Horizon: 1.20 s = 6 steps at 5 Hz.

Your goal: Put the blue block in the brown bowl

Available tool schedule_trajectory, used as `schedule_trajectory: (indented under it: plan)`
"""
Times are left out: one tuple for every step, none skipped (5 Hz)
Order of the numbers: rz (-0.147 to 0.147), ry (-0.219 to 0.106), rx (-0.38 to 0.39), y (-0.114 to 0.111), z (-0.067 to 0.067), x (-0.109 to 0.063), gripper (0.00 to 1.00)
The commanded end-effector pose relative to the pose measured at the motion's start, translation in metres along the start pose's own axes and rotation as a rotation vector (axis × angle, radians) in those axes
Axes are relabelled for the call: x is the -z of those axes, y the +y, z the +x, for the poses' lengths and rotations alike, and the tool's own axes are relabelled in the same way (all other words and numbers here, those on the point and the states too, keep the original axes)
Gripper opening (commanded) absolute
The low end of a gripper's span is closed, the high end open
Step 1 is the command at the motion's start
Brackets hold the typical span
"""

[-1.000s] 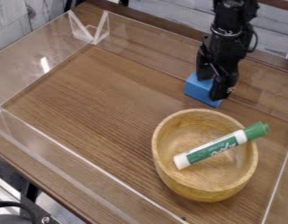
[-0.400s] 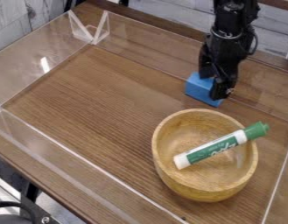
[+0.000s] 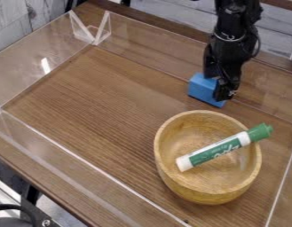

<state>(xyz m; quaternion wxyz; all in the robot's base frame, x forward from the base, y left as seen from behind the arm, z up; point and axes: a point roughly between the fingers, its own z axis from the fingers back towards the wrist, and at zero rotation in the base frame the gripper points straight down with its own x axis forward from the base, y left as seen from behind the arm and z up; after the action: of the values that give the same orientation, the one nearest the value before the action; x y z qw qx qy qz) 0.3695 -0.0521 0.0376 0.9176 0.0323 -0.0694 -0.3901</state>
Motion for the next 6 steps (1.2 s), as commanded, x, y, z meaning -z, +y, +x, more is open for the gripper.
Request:
schedule_trajectory:
  plan:
    - [-0.019, 0.009, -0.011, -0.006, -0.007, 0.012, 1.00]
    - [-0.024, 0.004, -0.022, -0.007, -0.009, 0.019, 1.00]
    - [-0.028, 0.000, -0.030, -0.009, -0.013, 0.024, 1.00]
    - [-0.032, -0.005, -0.038, -0.009, -0.014, 0.030, 1.00]
    - [-0.037, 0.009, -0.040, -0.009, -0.015, 0.022, 0.00]
    - [-0.042, 0.026, -0.040, -0.009, -0.017, 0.016, 0.00]
